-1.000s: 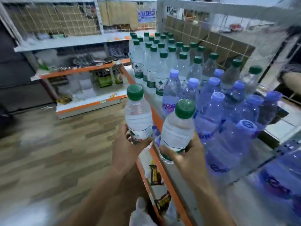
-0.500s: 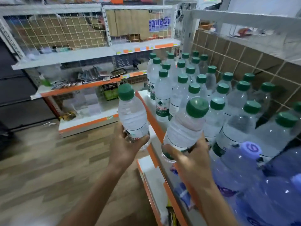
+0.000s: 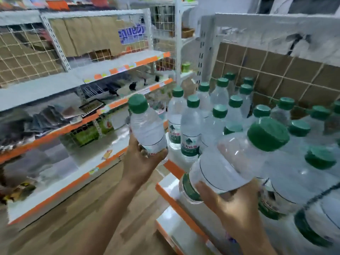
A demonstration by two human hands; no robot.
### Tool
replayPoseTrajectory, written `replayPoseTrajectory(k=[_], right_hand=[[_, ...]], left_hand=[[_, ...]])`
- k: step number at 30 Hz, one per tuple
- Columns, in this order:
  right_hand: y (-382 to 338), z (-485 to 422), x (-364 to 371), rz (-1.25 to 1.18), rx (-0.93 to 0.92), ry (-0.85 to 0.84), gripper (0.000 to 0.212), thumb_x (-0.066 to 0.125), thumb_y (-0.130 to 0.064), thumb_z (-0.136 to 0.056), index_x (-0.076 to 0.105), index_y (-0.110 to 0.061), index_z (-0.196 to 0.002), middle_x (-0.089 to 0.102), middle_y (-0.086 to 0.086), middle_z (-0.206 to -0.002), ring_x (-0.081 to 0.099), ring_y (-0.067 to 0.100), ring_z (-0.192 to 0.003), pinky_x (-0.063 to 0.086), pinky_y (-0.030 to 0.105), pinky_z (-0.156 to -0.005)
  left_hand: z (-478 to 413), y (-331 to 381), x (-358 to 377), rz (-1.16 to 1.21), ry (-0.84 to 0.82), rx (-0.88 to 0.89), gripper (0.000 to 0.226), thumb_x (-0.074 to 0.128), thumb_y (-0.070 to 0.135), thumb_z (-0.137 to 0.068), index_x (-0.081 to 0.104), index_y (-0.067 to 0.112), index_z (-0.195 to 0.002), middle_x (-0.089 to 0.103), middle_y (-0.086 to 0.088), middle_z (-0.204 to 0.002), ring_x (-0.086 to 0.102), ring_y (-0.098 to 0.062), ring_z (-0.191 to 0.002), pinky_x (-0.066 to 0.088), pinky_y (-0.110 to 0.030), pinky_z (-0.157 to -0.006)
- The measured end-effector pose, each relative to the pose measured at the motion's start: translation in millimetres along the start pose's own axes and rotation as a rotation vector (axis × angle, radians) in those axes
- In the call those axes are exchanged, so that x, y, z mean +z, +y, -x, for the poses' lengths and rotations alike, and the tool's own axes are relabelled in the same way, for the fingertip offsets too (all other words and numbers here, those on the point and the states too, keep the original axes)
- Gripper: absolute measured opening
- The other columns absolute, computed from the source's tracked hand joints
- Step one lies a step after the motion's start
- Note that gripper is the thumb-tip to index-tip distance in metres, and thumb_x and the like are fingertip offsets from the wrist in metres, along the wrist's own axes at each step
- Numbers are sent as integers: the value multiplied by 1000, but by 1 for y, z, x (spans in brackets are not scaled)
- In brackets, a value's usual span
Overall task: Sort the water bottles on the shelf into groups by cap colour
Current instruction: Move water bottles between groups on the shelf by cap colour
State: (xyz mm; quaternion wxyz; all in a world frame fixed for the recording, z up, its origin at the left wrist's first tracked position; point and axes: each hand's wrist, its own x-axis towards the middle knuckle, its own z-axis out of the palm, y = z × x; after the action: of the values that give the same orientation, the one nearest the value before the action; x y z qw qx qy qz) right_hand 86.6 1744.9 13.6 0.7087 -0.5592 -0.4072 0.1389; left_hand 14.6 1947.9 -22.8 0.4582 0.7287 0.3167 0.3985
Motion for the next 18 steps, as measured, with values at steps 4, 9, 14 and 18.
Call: replayPoseTrajectory(k=[4,9,14,18], right_hand=[[1,-23,29,54,89,90,33,76,8,-67,60,-16,-83,69,-14,-62,64,-8,-59,47,6,-52],[38,-46,63,200,-46,241,75,72,24,-58,37,-16,-111,60,-37,-91,58,-20,-79,44,-1,-66],[62,-52,87,215,-17,512,78,80,3,-63,37,-34,-116,60,-11,-108,63,-6,-88,47,6,-71],[93,-59,93,366,42,682,82,80,-23,-62,34,-29,-130,56,17,-117,61,31,-106,51,48,-88]], left_hand=[[-53,-7,-11,17,-69,2,75,85,36,-54,48,28,-118,56,31,-101,53,23,-84,43,-6,-63],[-93,-27,-11,34,-142,-5,71,79,44,-47,44,37,-109,54,33,-96,55,13,-87,48,-24,-73],[-117,-52,-5,65,-286,7,66,86,19,-60,45,36,-110,55,28,-100,58,6,-90,47,-19,-74],[-138,-68,9,111,-483,-10,63,89,22,-55,52,44,-101,64,23,-99,63,9,-84,52,-13,-67]])
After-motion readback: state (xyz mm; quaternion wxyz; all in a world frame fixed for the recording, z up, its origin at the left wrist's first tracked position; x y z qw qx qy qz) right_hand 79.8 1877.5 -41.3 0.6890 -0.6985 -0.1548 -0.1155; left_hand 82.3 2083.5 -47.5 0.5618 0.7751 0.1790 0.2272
